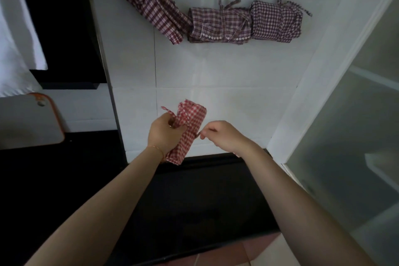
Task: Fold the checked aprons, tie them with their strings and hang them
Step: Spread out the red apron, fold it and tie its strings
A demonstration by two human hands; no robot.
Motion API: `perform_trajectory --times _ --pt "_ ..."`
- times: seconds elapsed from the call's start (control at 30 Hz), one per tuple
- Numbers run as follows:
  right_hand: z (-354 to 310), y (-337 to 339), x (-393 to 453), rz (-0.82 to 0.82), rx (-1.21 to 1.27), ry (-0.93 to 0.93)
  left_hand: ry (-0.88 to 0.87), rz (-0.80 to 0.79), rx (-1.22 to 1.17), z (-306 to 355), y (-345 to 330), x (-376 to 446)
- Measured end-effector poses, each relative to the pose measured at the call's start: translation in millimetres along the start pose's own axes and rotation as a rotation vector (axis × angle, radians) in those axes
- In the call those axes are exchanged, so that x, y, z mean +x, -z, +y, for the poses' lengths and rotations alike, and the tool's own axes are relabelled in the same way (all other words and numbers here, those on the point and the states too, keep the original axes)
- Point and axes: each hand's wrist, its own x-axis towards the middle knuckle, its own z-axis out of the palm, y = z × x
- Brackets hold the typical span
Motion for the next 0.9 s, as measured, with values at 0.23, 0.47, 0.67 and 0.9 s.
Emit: perform_trajectory --times 0.23,0.47,0.67,0.9 --pt "18.6 -37.3 9.9 -0.006 0.055 -0.08 -0.009 -0.031 0.205 -12.7 -39.5 -18.2" --pt "85.5 -98.3 -1.1 0.02 0.212 -0.291 0.161 -0.212 0.049 -74.1 -83.4 -51.8" --pt "145.3 -141.3 -13.1 -0.067 0.209 -0.437 0.293 -0.201 -0.019 -130.5 -121.2 -81.7" --pt "174.8 -165.3 -16.9 -0.197 0.247 -0.498 0.252 -0.267 0.159 -164.9 -147.4 -92.1"
